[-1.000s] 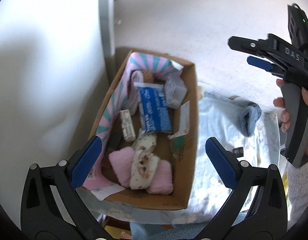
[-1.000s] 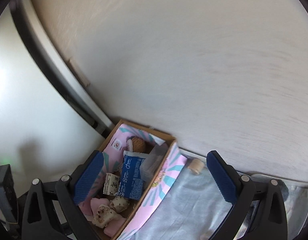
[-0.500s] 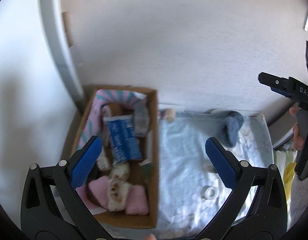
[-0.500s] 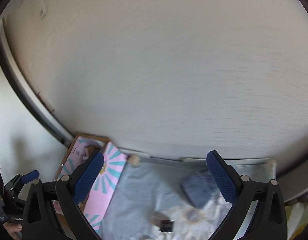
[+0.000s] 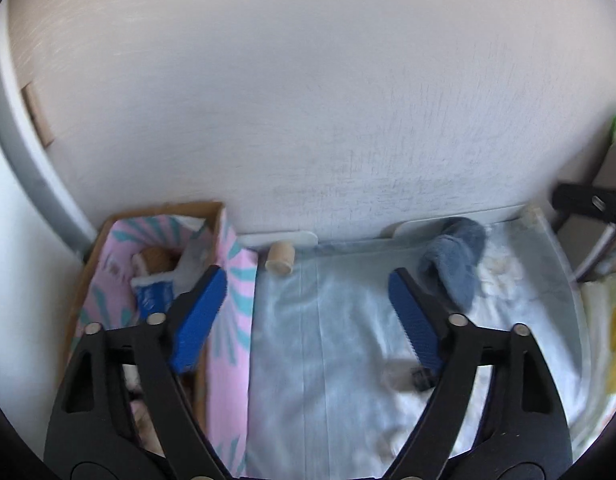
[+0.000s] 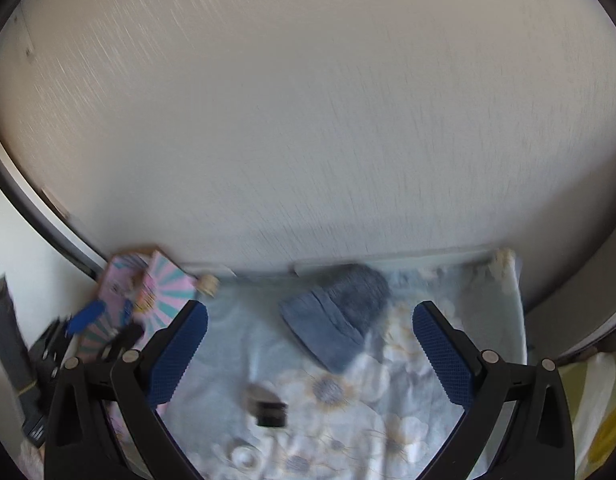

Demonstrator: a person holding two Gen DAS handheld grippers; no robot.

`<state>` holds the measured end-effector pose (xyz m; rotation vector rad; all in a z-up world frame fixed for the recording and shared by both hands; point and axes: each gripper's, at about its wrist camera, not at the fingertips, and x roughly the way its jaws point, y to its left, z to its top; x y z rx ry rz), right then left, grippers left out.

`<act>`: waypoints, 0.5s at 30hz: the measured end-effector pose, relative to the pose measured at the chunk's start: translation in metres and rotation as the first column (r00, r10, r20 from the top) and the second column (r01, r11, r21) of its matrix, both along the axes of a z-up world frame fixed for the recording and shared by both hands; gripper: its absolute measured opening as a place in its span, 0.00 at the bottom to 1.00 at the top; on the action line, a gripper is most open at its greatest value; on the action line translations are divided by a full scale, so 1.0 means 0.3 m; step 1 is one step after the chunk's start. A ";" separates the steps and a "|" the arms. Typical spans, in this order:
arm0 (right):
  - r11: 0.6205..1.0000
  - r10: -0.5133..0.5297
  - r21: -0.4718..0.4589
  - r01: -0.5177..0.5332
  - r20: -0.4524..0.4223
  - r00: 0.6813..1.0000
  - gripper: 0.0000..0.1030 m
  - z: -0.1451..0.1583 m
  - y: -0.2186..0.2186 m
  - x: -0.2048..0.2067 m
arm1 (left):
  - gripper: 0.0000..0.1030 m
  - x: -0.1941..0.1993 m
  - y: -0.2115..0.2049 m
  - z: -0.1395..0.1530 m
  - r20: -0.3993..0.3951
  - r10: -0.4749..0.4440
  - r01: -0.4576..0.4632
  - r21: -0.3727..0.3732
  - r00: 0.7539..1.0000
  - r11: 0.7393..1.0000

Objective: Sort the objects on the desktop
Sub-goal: 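Move both tools back over the beige jar and grey hat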

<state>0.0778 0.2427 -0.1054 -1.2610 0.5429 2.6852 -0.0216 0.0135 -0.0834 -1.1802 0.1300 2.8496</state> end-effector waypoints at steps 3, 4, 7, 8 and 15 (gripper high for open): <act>0.999 0.015 -0.028 -0.014 0.035 0.999 1.00 -0.114 0.012 0.005 | 0.62 -0.094 0.061 -0.122 -0.005 0.045 -0.045 -0.089 0.999 0.995; 0.999 0.022 -0.034 -0.020 0.045 0.999 1.00 -0.147 0.011 0.004 | 0.58 -0.131 0.071 -0.165 0.003 0.063 -0.063 -0.110 0.998 0.992; 0.998 0.039 -0.058 -0.035 0.070 0.997 1.00 -0.252 0.000 -0.009 | 0.57 -0.236 0.085 -0.282 0.024 0.123 -0.117 -0.164 0.992 0.979; 0.997 0.045 -0.069 -0.040 0.078 0.996 0.99 -0.286 -0.008 -0.018 | 0.57 -0.257 0.087 -0.304 0.023 0.137 -0.130 -0.182 0.990 0.975; 0.993 0.097 -0.070 -0.090 0.100 0.990 0.99 -0.375 -0.064 -0.069 | 0.57 -0.379 0.055 -0.401 0.059 0.207 -0.190 -0.211 0.977 0.959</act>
